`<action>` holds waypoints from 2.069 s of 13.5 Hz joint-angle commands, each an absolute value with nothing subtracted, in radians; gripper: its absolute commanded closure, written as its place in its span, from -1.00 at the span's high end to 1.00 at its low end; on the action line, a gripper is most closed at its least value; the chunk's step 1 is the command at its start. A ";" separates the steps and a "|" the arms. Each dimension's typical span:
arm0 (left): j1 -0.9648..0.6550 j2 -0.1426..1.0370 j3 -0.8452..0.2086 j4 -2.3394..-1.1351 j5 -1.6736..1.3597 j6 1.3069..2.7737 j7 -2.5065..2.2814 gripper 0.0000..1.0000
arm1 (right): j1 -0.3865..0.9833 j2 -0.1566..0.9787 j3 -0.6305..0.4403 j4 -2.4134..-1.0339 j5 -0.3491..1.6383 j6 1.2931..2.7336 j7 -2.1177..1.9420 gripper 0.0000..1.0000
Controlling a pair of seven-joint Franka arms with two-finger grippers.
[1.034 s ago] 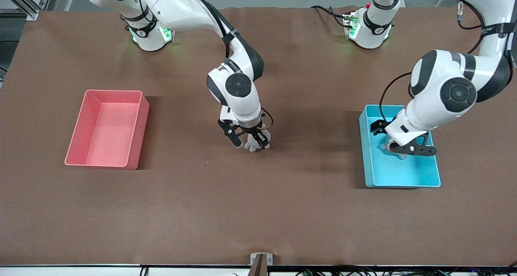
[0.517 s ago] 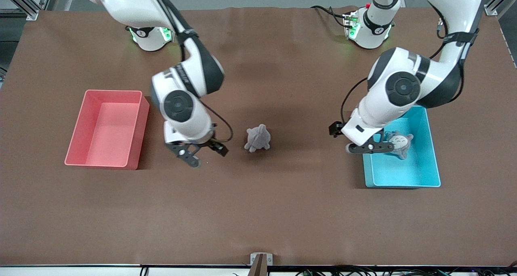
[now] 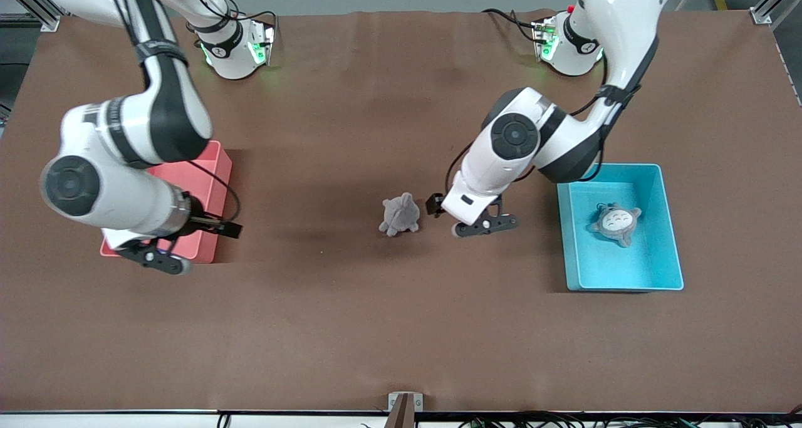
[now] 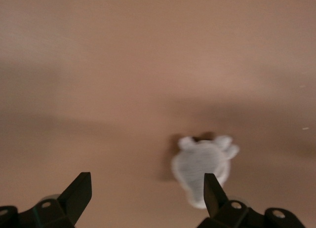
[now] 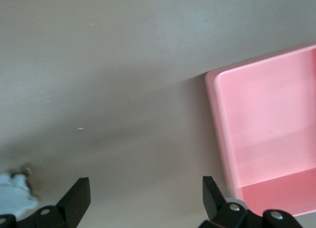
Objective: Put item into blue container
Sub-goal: 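Grasp the second toy with the left gripper while the right gripper retracts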
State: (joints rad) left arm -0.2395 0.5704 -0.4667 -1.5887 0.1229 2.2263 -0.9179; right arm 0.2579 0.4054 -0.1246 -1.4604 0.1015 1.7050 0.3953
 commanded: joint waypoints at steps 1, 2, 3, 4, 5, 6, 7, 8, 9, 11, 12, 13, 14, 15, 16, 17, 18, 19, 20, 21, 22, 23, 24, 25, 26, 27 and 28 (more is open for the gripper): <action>-0.285 0.670 -0.462 -1.520 0.129 2.320 -1.003 0.99 | 0.167 0.338 -0.103 -1.540 0.083 1.692 0.222 1.00; -0.299 0.687 -0.462 -1.520 0.127 2.351 -1.024 0.99 | 0.125 0.330 -0.101 -1.539 0.063 1.678 0.145 1.00; -0.316 0.705 -0.462 -1.519 0.124 2.365 -1.046 0.99 | 0.097 0.324 -0.103 -1.539 0.051 1.671 0.080 1.00; -0.325 0.724 -0.459 -1.510 0.121 2.370 -1.066 0.99 | 0.078 0.319 -0.103 -1.537 0.046 1.660 0.045 1.00; -0.343 0.747 -0.459 -1.496 0.121 2.372 -1.087 0.99 | 0.065 0.313 -0.101 -1.531 0.028 1.646 0.038 1.00; -0.359 0.768 -0.456 -1.482 0.121 2.373 -1.106 0.99 | 0.064 0.308 -0.101 -1.528 0.015 1.644 0.038 1.00; -0.364 0.796 -0.456 -1.468 0.121 2.372 -1.118 0.99 | 0.064 0.308 -0.101 -1.513 0.012 1.643 0.046 1.00; -0.371 0.805 -0.456 -1.468 0.124 2.373 -1.117 0.99 | 0.063 0.308 -0.101 -1.499 0.011 1.643 0.046 1.00; -0.374 0.814 -0.456 -1.467 0.126 2.372 -1.118 0.99 | 0.057 0.308 -0.103 -1.480 0.011 1.641 0.041 1.00; -0.377 0.830 -0.454 -1.467 0.129 2.372 -1.117 0.99 | 0.025 0.311 -0.103 -1.448 0.008 1.640 0.045 1.00; -0.394 0.831 -0.434 -1.466 0.127 2.372 -1.117 0.99 | 0.008 0.311 -0.101 -1.445 0.009 1.640 0.043 1.00; -0.429 0.831 -0.392 -1.466 0.124 2.372 -1.117 0.99 | -0.001 0.311 -0.101 -1.445 0.009 1.635 0.044 1.00; -0.463 0.836 -0.352 -1.465 0.120 2.372 -1.117 0.99 | -0.006 0.313 -0.100 -1.436 0.006 1.629 0.043 1.00; -0.483 0.847 -0.333 -1.453 0.118 2.373 -1.118 0.99 | -0.009 0.317 -0.100 -1.422 0.008 1.621 0.041 1.00; -0.485 0.854 -0.331 -1.450 0.118 2.373 -1.120 0.99 | -0.009 0.321 -0.100 -1.419 0.006 1.621 0.043 1.00; -0.486 0.857 -0.333 -1.447 0.117 2.373 -1.121 0.99 | -0.011 0.321 -0.100 -1.417 0.009 1.624 0.043 1.00; -0.491 0.857 -0.333 -1.447 0.115 2.376 -1.124 0.99 | -0.009 0.321 -0.100 -1.410 0.008 1.626 0.041 1.00; -0.491 0.859 -0.333 -1.447 0.114 2.390 -1.124 0.99 | -0.009 0.321 -0.100 -1.401 0.014 1.623 0.051 1.00; -0.491 0.862 -0.333 -1.447 0.114 2.414 -1.124 0.99 | -0.006 0.321 -0.100 -1.404 0.017 1.618 0.055 1.00; -0.492 0.870 -0.334 -1.447 0.112 2.434 -1.124 0.99 | -0.009 0.319 -0.100 -1.410 0.024 1.600 0.055 1.00; -0.492 0.874 -0.334 -1.447 0.109 2.451 -1.129 0.99 | -0.006 0.318 -0.100 -1.408 0.023 1.577 0.055 1.00; -0.497 0.877 -0.334 -1.447 0.100 2.471 -1.137 0.99 | -0.009 0.311 -0.100 -1.416 0.025 1.572 0.055 1.00; -0.505 0.880 -0.334 -1.448 0.097 2.483 -1.137 0.99 | -0.011 0.299 -0.101 -1.428 0.023 1.574 0.052 1.00; -0.506 0.884 -0.334 -1.448 0.097 2.485 -1.137 0.99 | -0.011 0.273 -0.101 -1.457 0.023 1.575 0.051 1.00; -0.508 0.884 -0.334 -1.450 0.097 2.485 -1.138 0.99 | -0.017 0.241 -0.101 -1.494 0.014 1.589 0.049 1.00; -0.514 0.884 -0.334 -1.450 0.097 2.485 -1.137 0.99 | -0.018 0.218 -0.101 -1.518 0.014 1.594 0.049 1.00; -0.514 0.885 -0.334 -1.451 0.098 2.485 -1.137 0.99 | -0.018 0.195 -0.101 -1.541 0.014 1.594 0.049 1.00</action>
